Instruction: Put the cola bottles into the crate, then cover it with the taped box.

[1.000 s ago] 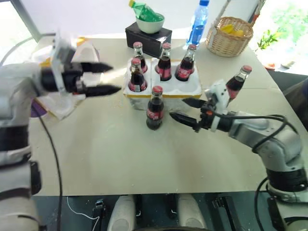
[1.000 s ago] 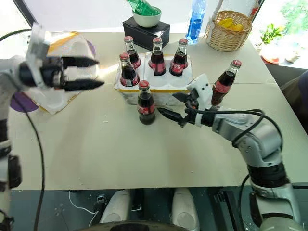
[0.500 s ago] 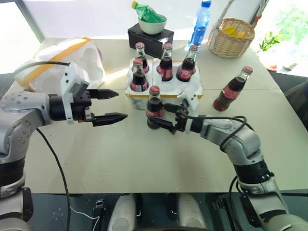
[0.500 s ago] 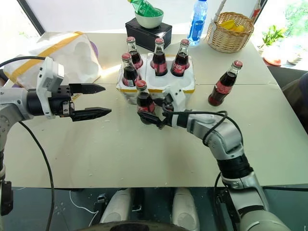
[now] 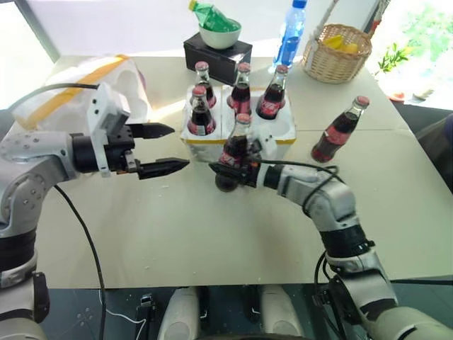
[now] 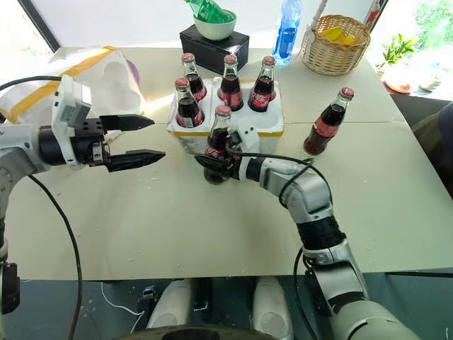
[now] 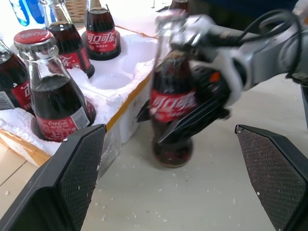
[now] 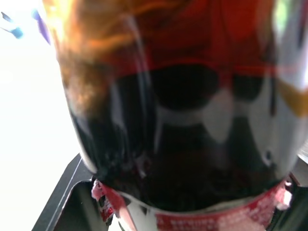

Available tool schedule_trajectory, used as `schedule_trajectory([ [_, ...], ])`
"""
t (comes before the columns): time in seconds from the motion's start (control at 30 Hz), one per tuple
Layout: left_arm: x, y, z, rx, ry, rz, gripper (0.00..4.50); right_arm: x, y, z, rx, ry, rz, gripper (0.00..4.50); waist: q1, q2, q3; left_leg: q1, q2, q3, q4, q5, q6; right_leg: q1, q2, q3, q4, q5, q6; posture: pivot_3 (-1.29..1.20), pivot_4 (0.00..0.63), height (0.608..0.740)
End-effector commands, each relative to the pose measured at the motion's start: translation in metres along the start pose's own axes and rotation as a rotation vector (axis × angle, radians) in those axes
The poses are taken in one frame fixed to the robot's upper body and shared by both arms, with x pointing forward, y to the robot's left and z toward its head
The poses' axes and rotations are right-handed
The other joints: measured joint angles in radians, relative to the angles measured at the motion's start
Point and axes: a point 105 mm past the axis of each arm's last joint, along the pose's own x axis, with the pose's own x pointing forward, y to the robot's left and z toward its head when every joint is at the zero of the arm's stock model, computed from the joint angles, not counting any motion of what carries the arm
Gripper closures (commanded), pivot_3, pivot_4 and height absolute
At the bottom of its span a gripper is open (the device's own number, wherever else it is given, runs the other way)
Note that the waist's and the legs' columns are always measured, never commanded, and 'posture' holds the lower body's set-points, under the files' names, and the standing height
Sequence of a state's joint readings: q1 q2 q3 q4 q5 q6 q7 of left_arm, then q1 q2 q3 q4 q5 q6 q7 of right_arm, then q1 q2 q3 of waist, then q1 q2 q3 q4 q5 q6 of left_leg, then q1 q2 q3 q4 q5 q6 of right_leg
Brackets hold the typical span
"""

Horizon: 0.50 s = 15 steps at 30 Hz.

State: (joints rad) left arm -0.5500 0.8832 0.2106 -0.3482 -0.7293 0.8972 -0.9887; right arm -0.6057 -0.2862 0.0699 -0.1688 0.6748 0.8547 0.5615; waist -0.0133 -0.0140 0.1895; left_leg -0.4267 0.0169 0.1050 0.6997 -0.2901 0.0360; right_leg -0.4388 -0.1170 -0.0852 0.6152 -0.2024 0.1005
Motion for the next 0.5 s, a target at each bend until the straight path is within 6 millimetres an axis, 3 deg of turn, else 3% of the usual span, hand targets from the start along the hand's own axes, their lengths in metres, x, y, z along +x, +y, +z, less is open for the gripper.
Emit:
schedule_trajectory([
  [0.03,-0.004,0.006,0.012,0.042,-0.046,0.035,0.00,-0.018,0.036,0.081,-0.131,-0.212,0.123,1.62,-0.001,0.001,0.001,0.000,0.000,0.000,0.000,0.000,0.000,0.000,0.000,0.000,0.000,0.000,0.000,0.00,0.150,0.740],
  [0.17,-0.002,0.012,0.014,0.046,-0.076,0.060,0.00,-0.014,0.000,0.120,-0.211,-0.263,-0.118,1.62,-0.003,0.001,0.000,0.001,0.000,0.001,0.000,0.001,-0.001,0.000,0.000,0.000,0.000,0.000,0.000,0.00,0.150,0.740],
  [0.23,-0.001,0.014,0.016,0.049,-0.098,0.069,0.00,-0.006,-0.027,0.123,-0.272,-0.223,-0.262,1.62,-0.002,0.001,0.000,0.001,0.000,0.001,0.000,0.001,-0.001,0.000,0.000,0.000,0.000,0.000,0.000,0.00,0.150,0.740],
  [0.37,0.002,0.018,0.023,0.049,-0.146,0.087,0.00,0.012,-0.046,0.111,-0.295,-0.185,-0.328,1.62,-0.001,0.001,0.000,0.000,-0.001,0.001,0.000,0.001,-0.002,0.000,0.000,0.000,0.000,0.000,0.000,0.00,0.150,0.740],
  [0.5,0.004,0.018,0.025,0.051,-0.160,0.092,0.00,0.028,-0.057,0.082,-0.260,-0.100,-0.334,1.62,-0.006,0.002,0.001,-0.001,-0.001,0.002,-0.002,0.001,-0.001,-0.004,0.000,0.000,0.001,0.000,0.000,0.00,0.150,0.740],
])
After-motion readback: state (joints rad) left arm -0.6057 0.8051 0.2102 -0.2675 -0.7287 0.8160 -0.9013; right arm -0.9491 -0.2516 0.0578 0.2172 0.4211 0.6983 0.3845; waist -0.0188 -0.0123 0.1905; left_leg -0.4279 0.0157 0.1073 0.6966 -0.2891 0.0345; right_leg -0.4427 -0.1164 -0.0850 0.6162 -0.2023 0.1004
